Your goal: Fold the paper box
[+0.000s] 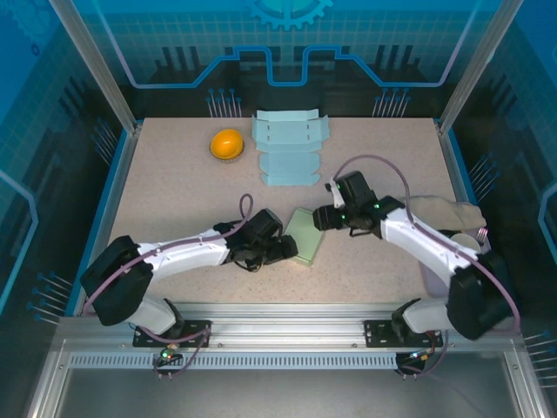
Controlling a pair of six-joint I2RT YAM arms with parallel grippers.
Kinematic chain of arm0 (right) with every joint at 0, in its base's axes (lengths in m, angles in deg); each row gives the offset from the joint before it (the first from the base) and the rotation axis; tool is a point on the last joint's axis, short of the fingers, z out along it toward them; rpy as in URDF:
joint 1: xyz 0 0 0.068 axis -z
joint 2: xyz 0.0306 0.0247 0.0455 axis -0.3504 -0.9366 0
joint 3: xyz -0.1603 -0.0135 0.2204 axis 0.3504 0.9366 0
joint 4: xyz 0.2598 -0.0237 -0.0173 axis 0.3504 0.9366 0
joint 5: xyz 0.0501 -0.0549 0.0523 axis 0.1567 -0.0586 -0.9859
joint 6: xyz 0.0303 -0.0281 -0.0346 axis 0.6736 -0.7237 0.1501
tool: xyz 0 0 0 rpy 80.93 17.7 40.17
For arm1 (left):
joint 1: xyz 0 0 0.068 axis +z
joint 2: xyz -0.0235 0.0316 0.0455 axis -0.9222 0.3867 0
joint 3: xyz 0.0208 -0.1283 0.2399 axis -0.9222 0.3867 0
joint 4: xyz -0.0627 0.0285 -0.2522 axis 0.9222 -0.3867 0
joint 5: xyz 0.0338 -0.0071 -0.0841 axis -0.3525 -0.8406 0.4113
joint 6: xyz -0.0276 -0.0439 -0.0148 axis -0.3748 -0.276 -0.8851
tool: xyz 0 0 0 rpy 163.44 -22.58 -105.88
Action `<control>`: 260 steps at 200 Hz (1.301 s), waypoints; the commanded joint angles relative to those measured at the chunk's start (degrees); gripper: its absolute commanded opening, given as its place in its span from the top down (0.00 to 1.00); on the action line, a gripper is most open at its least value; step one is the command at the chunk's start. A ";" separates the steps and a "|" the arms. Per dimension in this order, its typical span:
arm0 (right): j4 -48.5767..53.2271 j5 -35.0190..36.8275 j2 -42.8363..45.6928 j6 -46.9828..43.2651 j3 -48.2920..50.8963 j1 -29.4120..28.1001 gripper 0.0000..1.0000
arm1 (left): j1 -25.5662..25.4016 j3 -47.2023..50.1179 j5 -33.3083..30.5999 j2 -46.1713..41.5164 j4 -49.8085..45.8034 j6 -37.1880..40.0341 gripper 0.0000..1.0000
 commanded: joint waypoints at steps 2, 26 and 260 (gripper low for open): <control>1.21 -3.33 -8.08 -7.63 -5.12 2.53 0.35 | -1.40 0.15 -1.18 1.32 7.61 -7.84 0.07; 1.16 -5.28 -15.28 -10.15 -9.88 3.45 0.35 | -2.00 -1.41 -4.04 3.08 8.24 -7.75 0.08; -8.19 -3.85 -18.06 7.85 -2.56 27.20 0.51 | 2.99 -61.28 0.02 49.98 -4.07 9.65 0.36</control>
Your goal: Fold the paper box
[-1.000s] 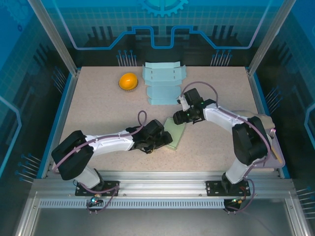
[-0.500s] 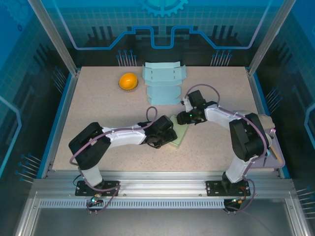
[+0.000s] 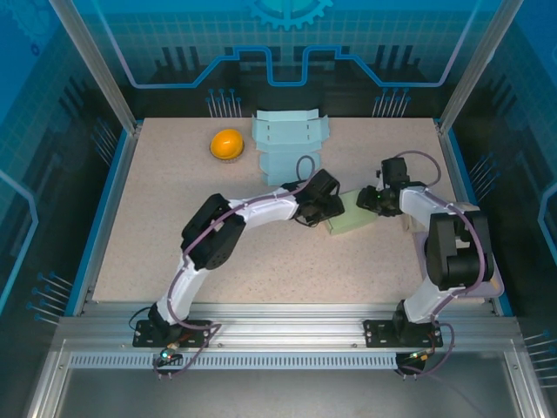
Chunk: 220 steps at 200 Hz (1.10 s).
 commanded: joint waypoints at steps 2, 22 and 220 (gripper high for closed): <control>-0.85 -1.91 -2.60 2.08 -1.72 1.22 0.51 | 0.59 -10.11 2.41 6.14 -3.13 5.80 0.36; -2.84 -2.02 -4.59 2.61 -3.30 2.12 0.51 | 1.56 -18.59 3.45 11.34 -3.32 7.98 0.35; 3.51 -0.65 -0.04 -4.54 -16.85 1.40 0.42 | 7.21 -23.99 -4.19 1.82 -12.13 20.48 0.14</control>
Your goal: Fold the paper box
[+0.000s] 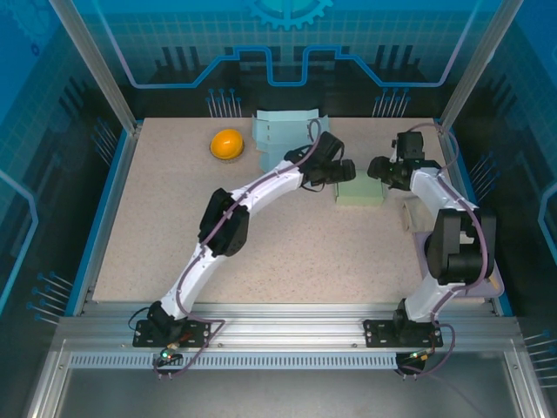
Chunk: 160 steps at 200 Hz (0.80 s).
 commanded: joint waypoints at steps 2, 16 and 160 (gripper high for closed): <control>1.88 -3.09 1.28 -2.66 -3.37 -2.31 0.42 | 1.55 7.58 -3.74 -10.07 0.30 3.19 0.14; 2.58 -2.53 -0.33 -3.61 -5.86 -4.40 0.43 | 2.88 13.39 -4.23 -15.00 1.45 3.84 0.14; -0.73 -8.89 -35.00 -2.46 -35.13 -15.15 0.50 | 12.91 53.16 0.60 -40.84 15.14 9.73 0.14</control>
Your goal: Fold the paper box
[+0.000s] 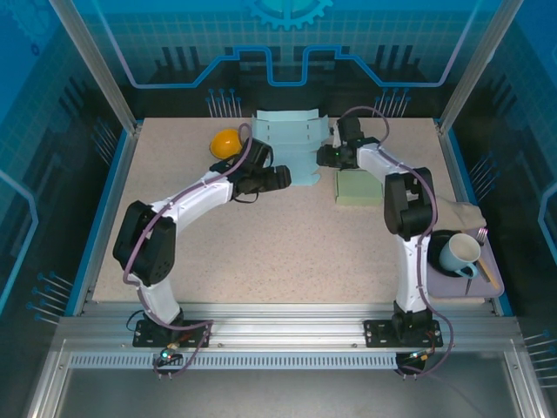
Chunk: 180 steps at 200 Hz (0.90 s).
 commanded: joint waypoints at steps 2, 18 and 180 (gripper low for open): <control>-1.75 -4.54 -3.11 0.93 -3.70 -0.91 0.50 | 1.15 1.70 2.24 -2.37 3.95 1.75 0.14; -1.58 -5.57 -5.48 0.73 -5.04 -1.43 0.51 | 1.41 2.87 3.17 -2.36 5.54 1.71 0.14; -1.96 -8.20 -0.05 3.80 -4.52 -3.23 1.00 | 2.93 4.82 3.46 -5.64 3.42 0.51 0.14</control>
